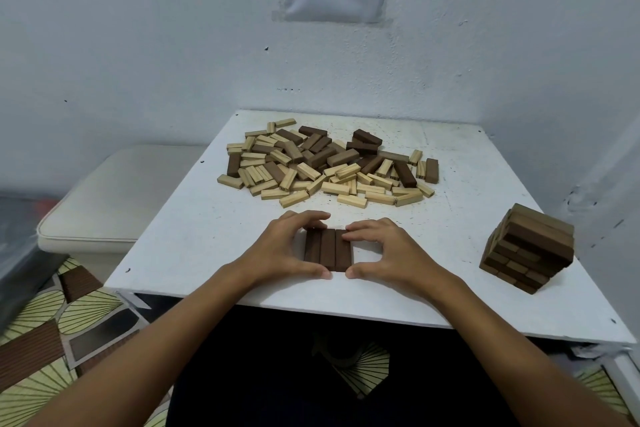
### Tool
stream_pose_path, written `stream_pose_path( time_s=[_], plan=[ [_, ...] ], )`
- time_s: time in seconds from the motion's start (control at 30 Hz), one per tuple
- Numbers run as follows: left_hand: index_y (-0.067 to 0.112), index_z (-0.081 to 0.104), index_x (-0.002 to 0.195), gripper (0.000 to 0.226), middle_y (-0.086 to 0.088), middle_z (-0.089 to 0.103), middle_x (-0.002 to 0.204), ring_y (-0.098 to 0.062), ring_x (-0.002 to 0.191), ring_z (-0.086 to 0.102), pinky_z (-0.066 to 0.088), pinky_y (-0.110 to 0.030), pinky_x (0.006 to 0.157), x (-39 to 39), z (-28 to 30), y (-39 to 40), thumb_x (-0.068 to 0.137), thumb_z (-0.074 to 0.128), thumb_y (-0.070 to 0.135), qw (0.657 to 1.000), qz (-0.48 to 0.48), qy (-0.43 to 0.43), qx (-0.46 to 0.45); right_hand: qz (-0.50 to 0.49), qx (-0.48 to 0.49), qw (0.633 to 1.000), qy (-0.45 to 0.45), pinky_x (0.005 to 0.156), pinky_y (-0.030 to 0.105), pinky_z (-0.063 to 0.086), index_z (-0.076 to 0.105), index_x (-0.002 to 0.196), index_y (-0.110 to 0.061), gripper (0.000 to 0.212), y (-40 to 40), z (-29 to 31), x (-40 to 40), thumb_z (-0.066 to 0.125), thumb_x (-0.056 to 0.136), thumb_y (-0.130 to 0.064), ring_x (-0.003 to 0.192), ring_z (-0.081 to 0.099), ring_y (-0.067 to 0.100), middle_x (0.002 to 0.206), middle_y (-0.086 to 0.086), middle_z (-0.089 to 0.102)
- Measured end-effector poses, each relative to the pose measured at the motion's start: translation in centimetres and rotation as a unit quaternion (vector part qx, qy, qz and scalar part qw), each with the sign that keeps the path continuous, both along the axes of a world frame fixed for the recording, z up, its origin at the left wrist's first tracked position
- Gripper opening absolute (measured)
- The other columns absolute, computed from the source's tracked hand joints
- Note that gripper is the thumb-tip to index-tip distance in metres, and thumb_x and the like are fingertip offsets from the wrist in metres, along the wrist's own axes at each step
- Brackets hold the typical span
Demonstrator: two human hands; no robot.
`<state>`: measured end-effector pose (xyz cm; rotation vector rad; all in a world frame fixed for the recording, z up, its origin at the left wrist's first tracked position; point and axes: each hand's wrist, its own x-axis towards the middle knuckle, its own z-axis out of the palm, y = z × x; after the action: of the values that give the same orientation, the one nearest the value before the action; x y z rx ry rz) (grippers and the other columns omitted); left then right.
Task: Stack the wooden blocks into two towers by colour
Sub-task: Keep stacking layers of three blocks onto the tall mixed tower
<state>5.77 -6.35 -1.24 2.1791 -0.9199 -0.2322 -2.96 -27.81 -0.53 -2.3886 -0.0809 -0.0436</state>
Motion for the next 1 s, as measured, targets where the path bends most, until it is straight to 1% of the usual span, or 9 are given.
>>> stream_pose_path(
  time_s=[0.1,0.17,0.23,0.3,0.4,0.6,0.77,0.8,1.0],
  plan=[
    [0.042,0.046,0.132,0.085,0.014,0.061,0.121,0.007,0.116,0.044,0.031,-0.005,0.085,-0.1,0.0,0.0,0.059,0.091,0.041,1.0,0.001,-0.002,-0.003,-0.003,0.005,1.0,-0.002,0.093,0.025,0.032,0.062,0.127,-0.027,0.062,0.0,-0.1,-0.1,0.083,0.069,-0.031,0.121,0.036,0.0,0.133,-0.015,0.051],
    [0.041,0.047,0.132,0.085,0.015,0.06,0.12,0.004,0.117,0.044,0.033,-0.008,0.087,-0.1,0.1,0.0,0.058,0.09,0.042,1.0,0.0,-0.004,-0.004,-0.003,0.005,1.0,-0.001,0.093,0.025,0.031,0.062,0.128,-0.027,0.062,0.0,-0.1,-0.1,0.083,0.069,-0.032,0.122,0.036,0.0,0.134,-0.015,0.051],
    [0.044,0.047,0.131,0.085,0.018,0.057,0.119,0.0,0.118,0.045,0.037,-0.019,0.096,-0.2,0.1,0.0,0.057,0.09,0.046,1.0,0.0,-0.006,-0.002,-0.002,0.002,1.0,0.002,0.093,0.025,0.031,0.06,0.129,-0.029,0.064,0.0,-0.1,-0.1,0.083,0.069,-0.034,0.122,0.035,0.0,0.136,-0.015,0.049],
    [0.05,0.046,0.129,0.087,0.018,0.052,0.122,-0.004,0.121,0.044,0.039,-0.033,0.105,-0.2,-0.1,0.2,0.053,0.087,0.056,1.0,0.007,-0.007,0.005,-0.005,0.005,1.0,0.005,0.095,0.025,0.03,0.057,0.132,-0.031,0.069,0.0,-0.1,-0.1,0.083,0.069,-0.037,0.124,0.033,-0.001,0.139,-0.015,0.047],
    [0.055,0.042,0.13,0.09,0.019,0.052,0.126,-0.008,0.125,0.04,0.036,-0.044,0.109,0.1,-0.1,0.6,0.05,0.083,0.065,1.0,0.012,-0.007,0.02,-0.012,0.005,1.0,0.004,0.099,0.026,0.03,0.048,0.139,-0.035,0.08,0.2,0.0,-0.1,0.084,0.067,-0.039,0.124,0.032,-0.002,0.142,-0.013,0.043],
    [0.06,0.035,0.129,0.089,0.021,0.056,0.126,-0.002,0.127,0.042,0.033,-0.044,0.111,0.0,0.5,1.0,0.055,0.084,0.057,1.0,0.004,0.0,0.023,0.003,0.022,0.999,0.039,0.102,0.027,0.035,0.029,0.148,-0.041,0.101,0.8,0.1,0.2,0.085,0.064,-0.042,0.125,0.041,0.006,0.131,-0.012,0.042],
    [0.056,0.037,0.132,0.091,0.018,0.059,0.125,-0.005,0.124,0.048,0.036,-0.046,0.109,0.2,0.3,0.7,0.053,0.084,0.059,1.0,0.005,0.022,0.014,0.018,0.034,0.998,0.039,0.103,0.026,0.033,0.022,0.152,-0.037,0.108,1.2,0.2,0.4,0.086,0.065,-0.035,0.126,0.039,0.003,0.117,-0.037,0.04],
    [0.054,0.038,0.132,0.091,0.016,0.06,0.125,-0.005,0.123,0.049,0.038,-0.044,0.108,0.2,0.3,0.7,0.054,0.084,0.058,1.0,0.004,0.023,0.012,0.018,0.036,0.999,0.036,0.103,0.026,0.034,0.022,0.152,-0.037,0.107,1.2,0.1,0.5,0.085,0.066,-0.034,0.125,0.039,0.003,0.115,-0.038,0.04],
    [0.045,0.044,0.131,0.087,0.011,0.062,0.12,0.0,0.116,0.053,0.043,-0.03,0.1,0.0,0.4,0.4,0.054,0.083,0.051,0.999,-0.009,0.041,-0.007,0.009,0.047,0.999,0.024,0.101,0.028,0.039,0.026,0.151,-0.035,0.101,1.5,0.2,0.6,0.083,0.068,-0.033,0.121,0.041,0.005,0.114,-0.03,0.042]
  ],
)
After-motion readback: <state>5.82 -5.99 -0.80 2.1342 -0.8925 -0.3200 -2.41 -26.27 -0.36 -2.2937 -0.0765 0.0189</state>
